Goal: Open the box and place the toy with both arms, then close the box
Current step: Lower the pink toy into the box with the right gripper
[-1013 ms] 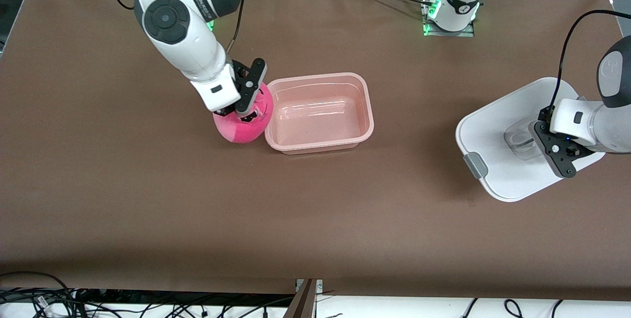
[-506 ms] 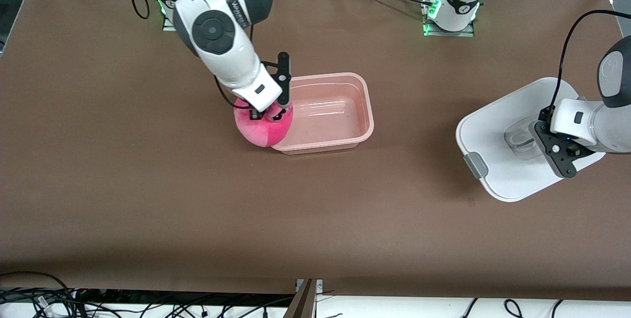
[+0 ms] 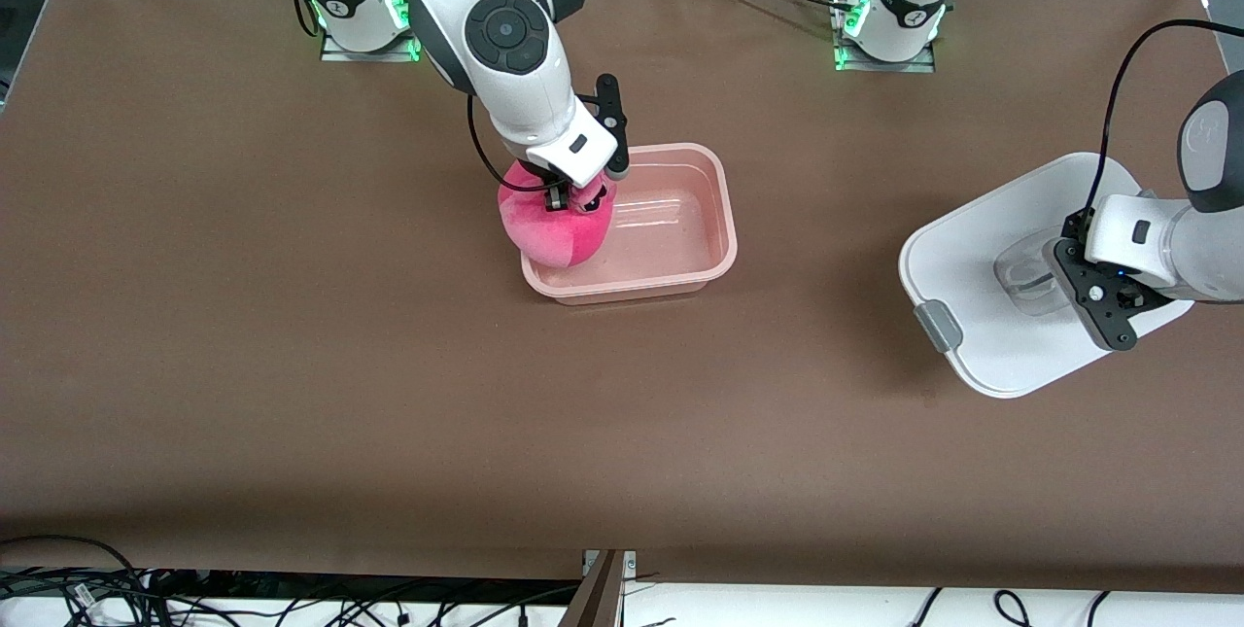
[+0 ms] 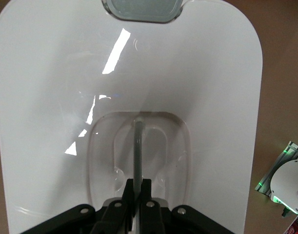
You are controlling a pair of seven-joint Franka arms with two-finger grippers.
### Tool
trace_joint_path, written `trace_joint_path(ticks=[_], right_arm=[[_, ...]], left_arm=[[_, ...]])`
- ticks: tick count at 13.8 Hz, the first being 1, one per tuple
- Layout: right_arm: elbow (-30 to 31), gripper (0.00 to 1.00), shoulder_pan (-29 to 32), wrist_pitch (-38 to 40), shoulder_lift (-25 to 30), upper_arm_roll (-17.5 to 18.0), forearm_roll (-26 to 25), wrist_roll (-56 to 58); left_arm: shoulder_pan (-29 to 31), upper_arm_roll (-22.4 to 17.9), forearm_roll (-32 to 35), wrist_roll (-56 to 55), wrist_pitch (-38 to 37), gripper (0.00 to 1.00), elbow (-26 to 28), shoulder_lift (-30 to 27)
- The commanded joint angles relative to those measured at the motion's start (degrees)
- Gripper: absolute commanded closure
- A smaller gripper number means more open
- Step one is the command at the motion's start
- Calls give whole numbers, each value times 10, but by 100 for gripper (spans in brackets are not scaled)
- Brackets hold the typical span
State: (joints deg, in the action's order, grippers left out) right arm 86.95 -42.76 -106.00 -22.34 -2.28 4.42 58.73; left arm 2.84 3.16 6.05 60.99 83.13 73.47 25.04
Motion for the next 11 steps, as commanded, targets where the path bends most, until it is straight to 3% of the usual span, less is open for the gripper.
trace_joint_path(ticks=[1,11], right_arm=[[-20,100,-4,8,-17,-4,-10,2],[-21,100,-28,-48,-67,-4,-36,-26]], left_arm=[[2,5,17,13,-10,100,-12,1],[1,5,16,13,-10,100,-11,1]])
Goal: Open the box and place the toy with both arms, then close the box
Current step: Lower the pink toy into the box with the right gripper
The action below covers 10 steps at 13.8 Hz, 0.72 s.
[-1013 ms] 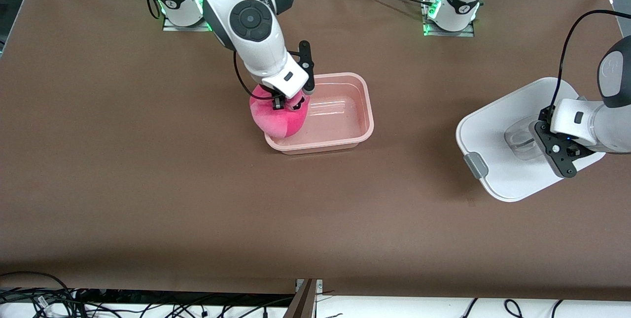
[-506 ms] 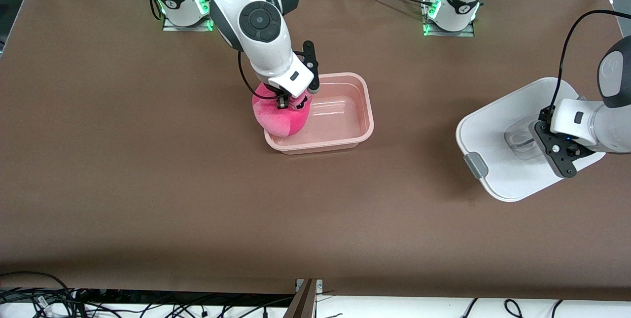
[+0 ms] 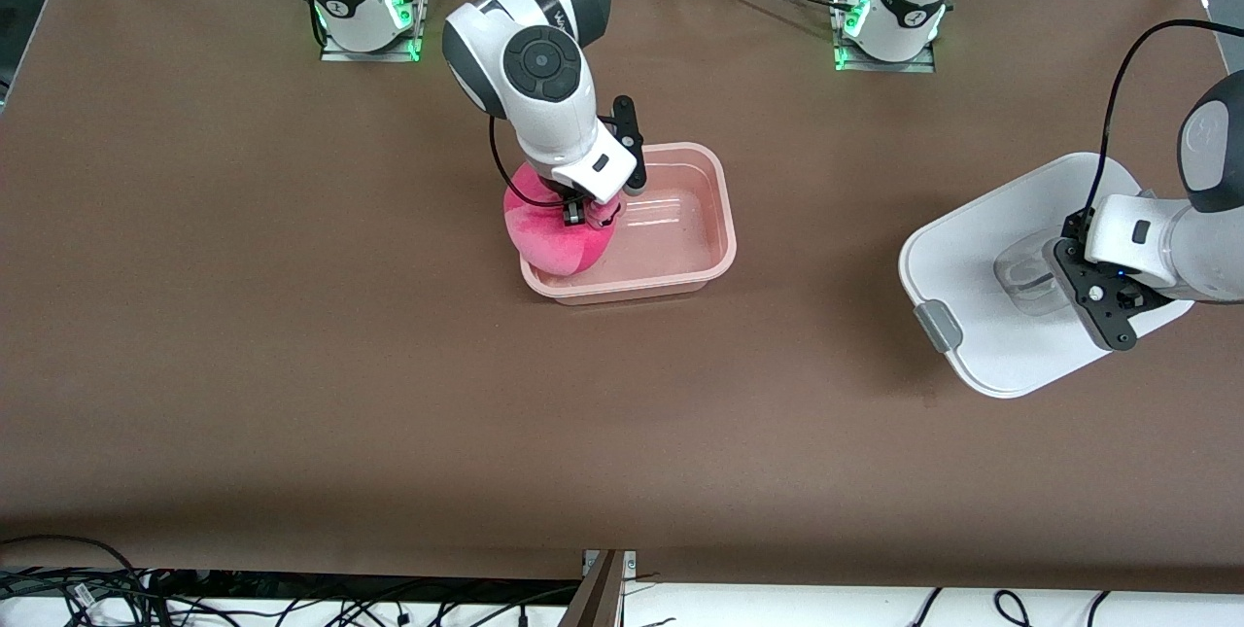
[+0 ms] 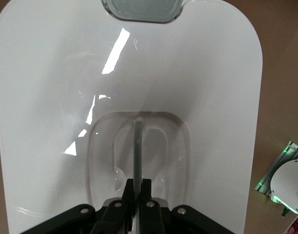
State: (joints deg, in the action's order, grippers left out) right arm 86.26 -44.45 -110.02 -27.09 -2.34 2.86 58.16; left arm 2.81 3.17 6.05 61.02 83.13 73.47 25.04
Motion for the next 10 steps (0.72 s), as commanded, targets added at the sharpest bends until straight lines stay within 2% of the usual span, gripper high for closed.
trace_joint_path(ticks=[1,10], right_arm=[[-14,100,-13,-18,-28,-4,-23,-29],[-14,100,-27,-58,-68,-4,-53,-66]], left_arm=[[2,6,15,13,-11,100,-11,1],[0,6,13,13,-11,100,-11,1]])
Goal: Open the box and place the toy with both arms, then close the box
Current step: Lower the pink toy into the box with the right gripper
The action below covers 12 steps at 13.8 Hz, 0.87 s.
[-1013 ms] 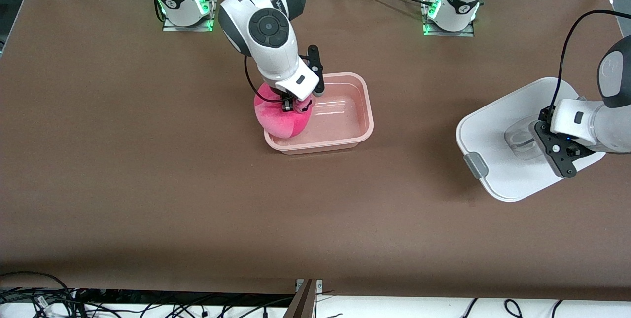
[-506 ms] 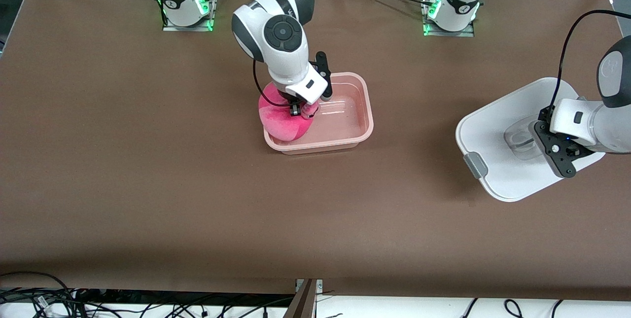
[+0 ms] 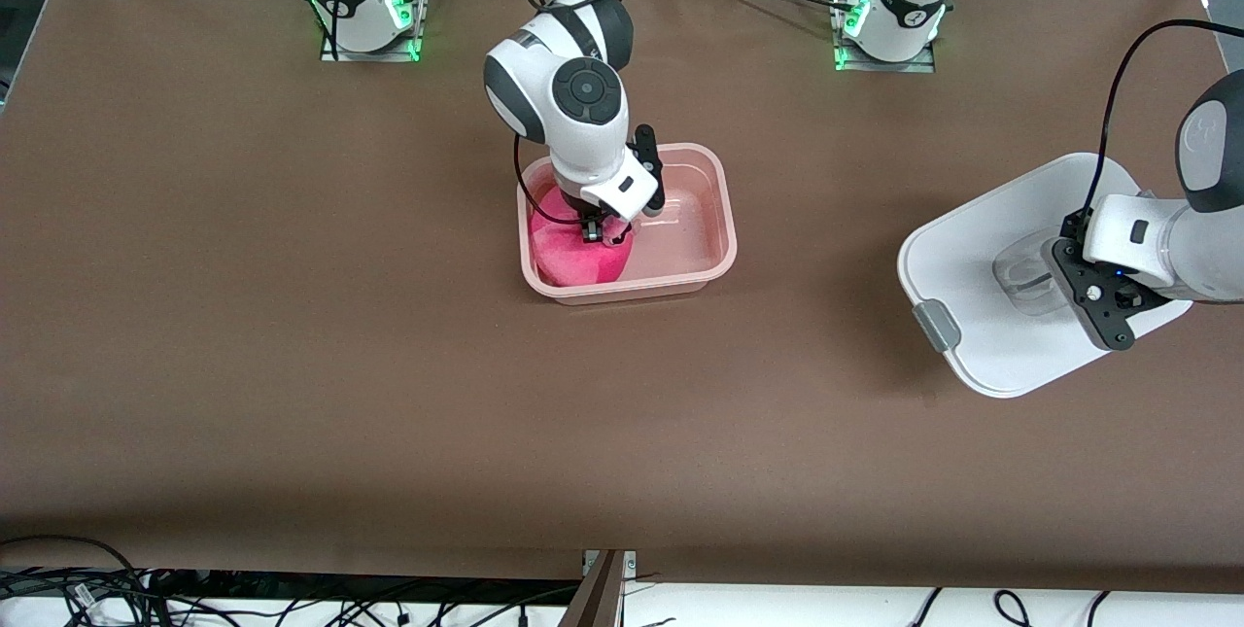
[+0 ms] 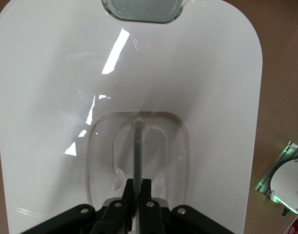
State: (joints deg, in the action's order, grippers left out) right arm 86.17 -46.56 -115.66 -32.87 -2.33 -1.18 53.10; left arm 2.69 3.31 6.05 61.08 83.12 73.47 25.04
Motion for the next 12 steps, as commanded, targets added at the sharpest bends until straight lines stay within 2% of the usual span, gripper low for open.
trace_joint_path(ticks=[1,12], right_arm=[[-13,100,-5,-4,-12,-4,-13,-15],[-12,100,-18,-42,-38,-4,-22,-42]], left_arm=[[4,5,13,12,-11,100,-11,1],[5,4,13,25,-11,100,-10,1]])
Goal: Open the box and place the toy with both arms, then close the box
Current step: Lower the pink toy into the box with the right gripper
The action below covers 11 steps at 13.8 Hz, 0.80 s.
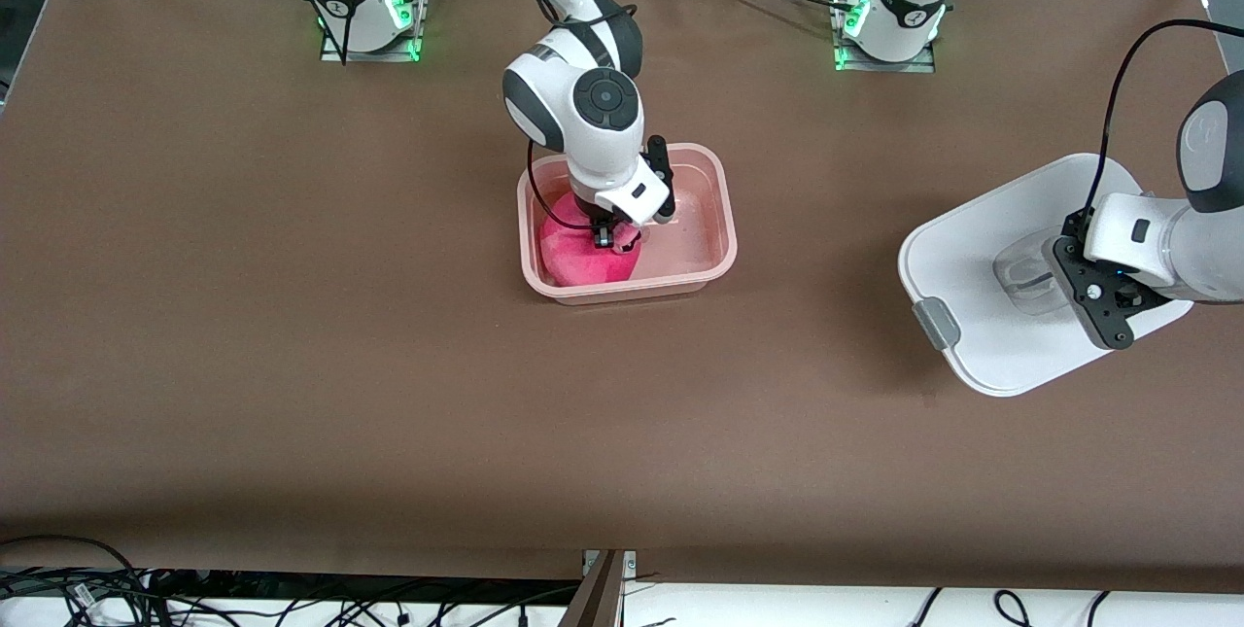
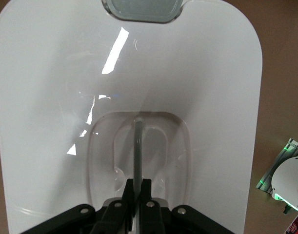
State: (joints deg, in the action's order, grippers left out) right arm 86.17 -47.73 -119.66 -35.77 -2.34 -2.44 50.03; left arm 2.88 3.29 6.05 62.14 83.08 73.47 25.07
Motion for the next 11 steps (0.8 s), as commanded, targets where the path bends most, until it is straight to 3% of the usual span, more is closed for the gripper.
trace_joint_path(ticks=[1,3,4,5,11], right_arm=[[-12,100,-9,-2,-9,-5,-11,-19],[-12,100,-10,-3,-14,-4,-21,-25],[-12,95,-10,-4,-15,-4,-22,-30],[-12,1,-10,-10,-17,-4,-23,-30],[-11,0,-19,-29,-26,-4,-21,-54]], left_arm=[[3,4,14,14,-11,100,-10,1],[2,4,15,14,-11,100,-10,1],[2,4,15,14,-11,100,-10,1],[2,4,15,14,-11,100,-10,1],[3,1,17,36,-11,100,-10,2]])
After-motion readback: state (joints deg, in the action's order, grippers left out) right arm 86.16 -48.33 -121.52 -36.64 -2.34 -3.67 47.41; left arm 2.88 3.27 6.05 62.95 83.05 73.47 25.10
